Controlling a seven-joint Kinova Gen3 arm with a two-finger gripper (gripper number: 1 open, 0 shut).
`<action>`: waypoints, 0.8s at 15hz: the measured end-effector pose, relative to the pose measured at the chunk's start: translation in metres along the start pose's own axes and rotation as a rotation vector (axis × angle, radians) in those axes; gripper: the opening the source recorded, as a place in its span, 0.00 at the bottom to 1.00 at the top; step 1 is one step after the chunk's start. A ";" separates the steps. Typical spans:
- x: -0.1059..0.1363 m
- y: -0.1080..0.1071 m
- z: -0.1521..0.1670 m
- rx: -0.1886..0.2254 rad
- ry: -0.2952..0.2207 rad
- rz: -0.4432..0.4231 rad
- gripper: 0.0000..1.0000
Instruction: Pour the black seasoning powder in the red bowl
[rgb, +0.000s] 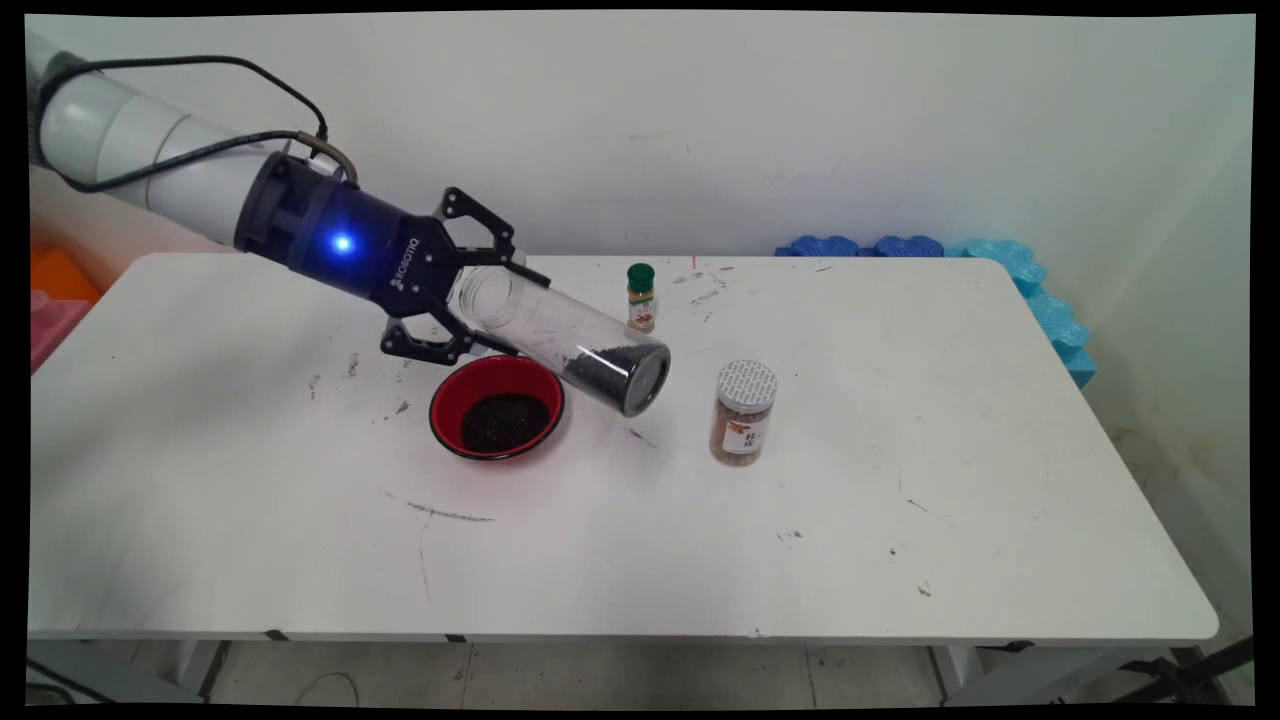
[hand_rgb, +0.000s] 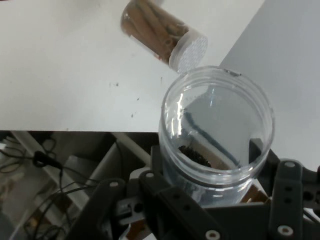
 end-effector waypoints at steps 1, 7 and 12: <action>0.001 0.000 0.000 -0.005 0.004 -0.018 0.00; 0.005 -0.001 0.001 -0.045 0.025 -0.147 0.00; 0.005 -0.003 0.003 -0.074 0.022 -0.261 0.00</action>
